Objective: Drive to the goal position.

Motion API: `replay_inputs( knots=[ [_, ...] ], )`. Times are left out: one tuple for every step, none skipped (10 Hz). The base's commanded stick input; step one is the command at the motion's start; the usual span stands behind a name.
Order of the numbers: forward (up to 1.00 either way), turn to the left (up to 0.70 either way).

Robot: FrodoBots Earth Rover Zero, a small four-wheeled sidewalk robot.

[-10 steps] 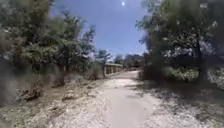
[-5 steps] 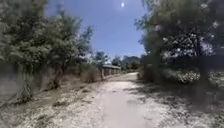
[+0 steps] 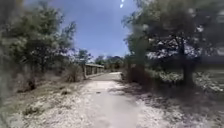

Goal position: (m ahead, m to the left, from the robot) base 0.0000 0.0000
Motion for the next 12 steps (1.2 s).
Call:
replay_inputs(
  knots=[
    [0.5,0.0],
    [0.5,0.0],
    [0.5,0.0],
    [0.5,0.0],
    [0.5,0.0],
    [0.5,0.0],
    [0.5,0.12],
    [0.5,0.26],
    [0.5,0.4],
    [0.5,0.5],
    [0.5,0.5],
    [0.5,0.5]
  ],
)
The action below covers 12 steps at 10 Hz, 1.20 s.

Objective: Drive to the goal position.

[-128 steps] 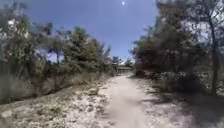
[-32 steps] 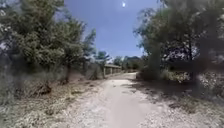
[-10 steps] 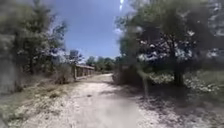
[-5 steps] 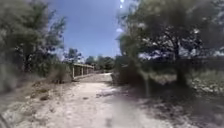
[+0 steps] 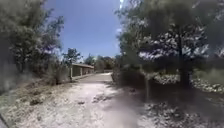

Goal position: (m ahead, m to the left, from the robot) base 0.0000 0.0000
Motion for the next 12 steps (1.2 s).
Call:
replay_inputs(
  knots=[
    [0.5,0.17],
    [0.5,0.0],
    [0.5,0.0],
    [0.5,0.0],
    [0.5,0.0],
    [0.5,0.0],
    [0.5,0.0],
    [0.5,0.0],
    [0.5,0.0],
    [0.5,0.0],
    [0.5,0.0],
    [0.5,0.0]
  ],
)
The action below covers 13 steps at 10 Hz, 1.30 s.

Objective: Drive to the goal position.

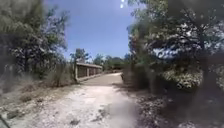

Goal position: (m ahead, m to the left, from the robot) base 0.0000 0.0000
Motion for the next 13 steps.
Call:
replay_inputs(
  knots=[
    [0.5,0.0],
    [0.5,0.0],
    [0.5,0.0],
    [0.5,0.0],
    [0.5,0.0],
    [0.5,0.0],
    [0.5,0.0],
    [0.5,0.0],
    [0.5,0.0],
    [0.5,0.0],
    [0.5,0.0],
    [0.5,0.0],
    [0.5,0.0]
  ],
)
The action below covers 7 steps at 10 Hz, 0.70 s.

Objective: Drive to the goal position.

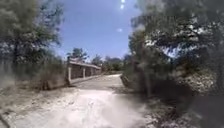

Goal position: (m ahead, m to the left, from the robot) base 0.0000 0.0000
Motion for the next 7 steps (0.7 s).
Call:
replay_inputs(
  knots=[
    [0.5,0.0],
    [0.5,0.0],
    [0.5,0.0],
    [0.5,0.0],
    [0.5,0.0],
    [0.5,0.0],
    [0.5,0.0]
  ],
)
